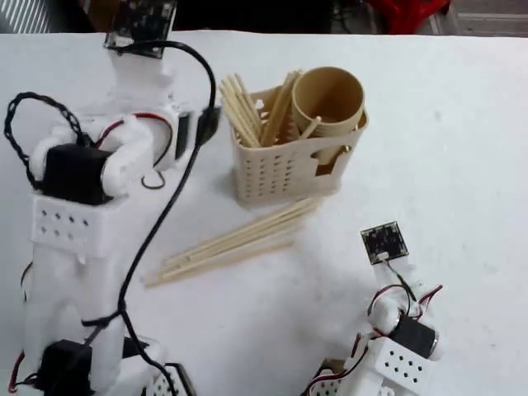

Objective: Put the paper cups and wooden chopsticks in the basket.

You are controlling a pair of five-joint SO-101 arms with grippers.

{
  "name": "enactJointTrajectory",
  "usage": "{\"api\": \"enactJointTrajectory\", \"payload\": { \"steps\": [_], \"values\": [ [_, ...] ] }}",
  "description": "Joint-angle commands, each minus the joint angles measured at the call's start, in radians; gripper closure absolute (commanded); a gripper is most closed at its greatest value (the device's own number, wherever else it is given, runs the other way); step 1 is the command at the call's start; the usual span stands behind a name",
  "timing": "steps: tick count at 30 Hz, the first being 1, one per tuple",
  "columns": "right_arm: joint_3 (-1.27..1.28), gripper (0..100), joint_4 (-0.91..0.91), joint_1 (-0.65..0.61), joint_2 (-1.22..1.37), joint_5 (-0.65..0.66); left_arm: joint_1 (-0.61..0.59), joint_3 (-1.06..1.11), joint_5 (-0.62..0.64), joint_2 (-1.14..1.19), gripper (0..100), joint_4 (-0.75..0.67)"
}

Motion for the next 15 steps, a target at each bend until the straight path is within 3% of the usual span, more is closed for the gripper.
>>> {"api": "enactJointTrajectory", "payload": {
  "steps": [1,15],
  "values": [
    [-0.003,98.1,0.007,0.008,-0.007,-0.002,0.064,-0.098,0.025,0.038,75,0.006],
    [-0.003,98.1,0.007,0.008,-0.007,-0.002,0.073,-0.169,0.031,0.352,75,0.078]
  ]
}}
